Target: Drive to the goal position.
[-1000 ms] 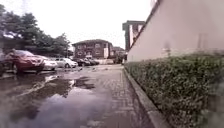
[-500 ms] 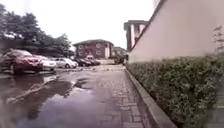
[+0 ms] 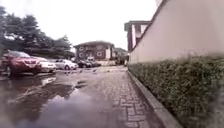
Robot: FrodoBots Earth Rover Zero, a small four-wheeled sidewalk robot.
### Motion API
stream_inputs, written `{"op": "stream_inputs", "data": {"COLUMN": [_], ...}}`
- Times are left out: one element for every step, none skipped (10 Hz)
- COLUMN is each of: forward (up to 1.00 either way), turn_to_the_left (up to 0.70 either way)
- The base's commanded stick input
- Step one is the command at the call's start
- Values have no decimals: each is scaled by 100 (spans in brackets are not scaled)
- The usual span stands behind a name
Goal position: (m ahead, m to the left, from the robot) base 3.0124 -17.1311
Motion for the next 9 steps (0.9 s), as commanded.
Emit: {"op": "stream_inputs", "data": {"forward": [69, 69, 69, 69, 69, 69, 69, 69, 69], "turn_to_the_left": [3, 3, 3, 3, 3, 3, 3, 3, 3]}}
